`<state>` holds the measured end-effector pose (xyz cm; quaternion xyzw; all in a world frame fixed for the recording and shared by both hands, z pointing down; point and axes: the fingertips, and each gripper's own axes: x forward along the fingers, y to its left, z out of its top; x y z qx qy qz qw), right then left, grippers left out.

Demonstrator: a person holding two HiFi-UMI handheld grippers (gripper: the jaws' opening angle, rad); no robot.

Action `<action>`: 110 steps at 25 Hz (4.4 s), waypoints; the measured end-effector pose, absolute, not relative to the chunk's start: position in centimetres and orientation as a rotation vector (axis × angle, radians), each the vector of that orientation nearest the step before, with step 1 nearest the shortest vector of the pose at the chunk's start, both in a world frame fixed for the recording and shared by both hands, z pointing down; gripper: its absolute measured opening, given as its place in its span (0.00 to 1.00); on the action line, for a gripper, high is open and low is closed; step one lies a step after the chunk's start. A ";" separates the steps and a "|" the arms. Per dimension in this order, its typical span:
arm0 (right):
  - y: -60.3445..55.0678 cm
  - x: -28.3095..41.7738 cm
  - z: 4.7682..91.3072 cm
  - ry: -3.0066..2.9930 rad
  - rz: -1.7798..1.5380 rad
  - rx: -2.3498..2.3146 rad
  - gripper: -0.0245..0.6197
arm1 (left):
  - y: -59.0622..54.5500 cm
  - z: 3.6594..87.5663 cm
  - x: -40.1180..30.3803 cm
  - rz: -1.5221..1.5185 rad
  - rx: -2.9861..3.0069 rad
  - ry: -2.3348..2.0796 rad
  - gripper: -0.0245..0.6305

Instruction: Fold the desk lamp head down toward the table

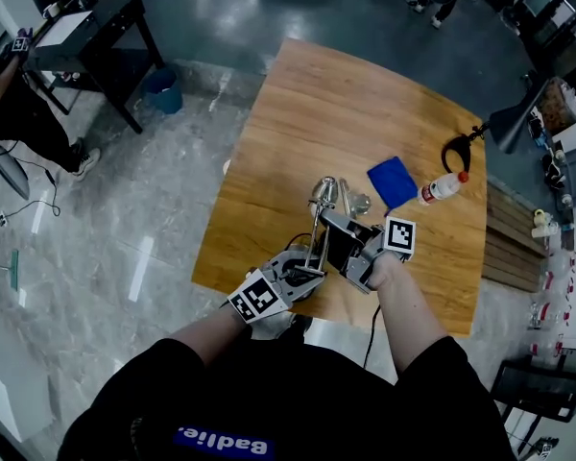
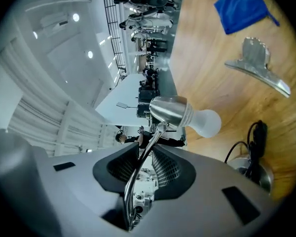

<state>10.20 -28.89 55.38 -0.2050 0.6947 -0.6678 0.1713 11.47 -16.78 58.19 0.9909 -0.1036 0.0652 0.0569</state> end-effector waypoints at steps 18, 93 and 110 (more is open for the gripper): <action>-27.9 10.4 59.4 1.707 -2.020 -0.528 0.19 | -16.7 58.5 11.4 0.177 2.994 -0.327 0.21; 14.6 2.1 36.8 2.818 -0.104 -1.150 0.05 | 12.4 38.4 -0.5 -0.044 2.899 -0.382 0.05; 14.5 1.8 36.9 2.849 -0.105 -1.148 0.05 | 13.4 38.5 -0.6 -0.021 2.930 -0.350 0.05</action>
